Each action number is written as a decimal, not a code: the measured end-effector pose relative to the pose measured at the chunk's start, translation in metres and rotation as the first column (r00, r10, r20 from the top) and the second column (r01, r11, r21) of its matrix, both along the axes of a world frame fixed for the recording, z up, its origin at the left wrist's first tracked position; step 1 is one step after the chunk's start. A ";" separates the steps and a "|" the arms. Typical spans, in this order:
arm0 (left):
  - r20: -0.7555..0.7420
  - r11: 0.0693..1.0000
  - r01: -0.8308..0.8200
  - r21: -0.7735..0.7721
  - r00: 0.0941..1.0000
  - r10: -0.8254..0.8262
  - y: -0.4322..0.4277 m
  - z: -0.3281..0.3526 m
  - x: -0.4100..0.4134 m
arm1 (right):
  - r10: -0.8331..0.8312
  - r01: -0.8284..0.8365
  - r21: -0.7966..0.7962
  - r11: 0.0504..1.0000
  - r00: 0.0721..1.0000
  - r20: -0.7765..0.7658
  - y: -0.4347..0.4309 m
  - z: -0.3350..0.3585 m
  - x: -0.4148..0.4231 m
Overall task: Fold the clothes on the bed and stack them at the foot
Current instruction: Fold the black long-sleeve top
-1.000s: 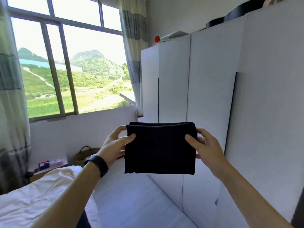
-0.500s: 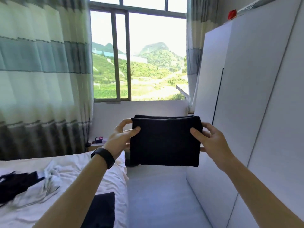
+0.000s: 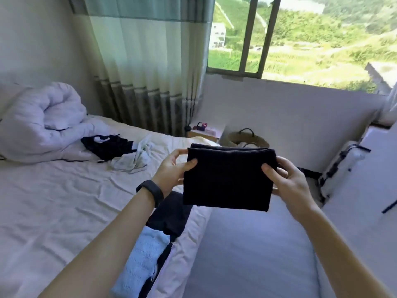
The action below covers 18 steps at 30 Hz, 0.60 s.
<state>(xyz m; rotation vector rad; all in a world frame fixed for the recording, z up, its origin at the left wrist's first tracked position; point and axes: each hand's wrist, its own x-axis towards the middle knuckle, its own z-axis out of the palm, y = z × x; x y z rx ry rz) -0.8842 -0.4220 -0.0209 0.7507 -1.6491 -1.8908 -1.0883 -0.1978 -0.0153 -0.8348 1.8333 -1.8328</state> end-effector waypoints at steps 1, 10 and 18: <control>0.020 0.998 -0.050 0.041 0.999 0.049 0.000 -0.014 -0.001 | 0.038 -0.038 0.028 0.999 0.999 0.016 -0.010 -0.013 -0.010; 0.271 0.832 -0.493 0.254 0.862 0.428 0.006 -0.153 -0.001 | 0.299 -0.348 0.331 0.877 0.935 0.192 -0.107 -0.135 -0.058; 0.490 0.583 -0.750 0.312 0.653 0.578 -0.050 -0.275 -0.009 | 0.465 -0.542 0.556 0.630 0.837 0.290 -0.243 -0.237 -0.065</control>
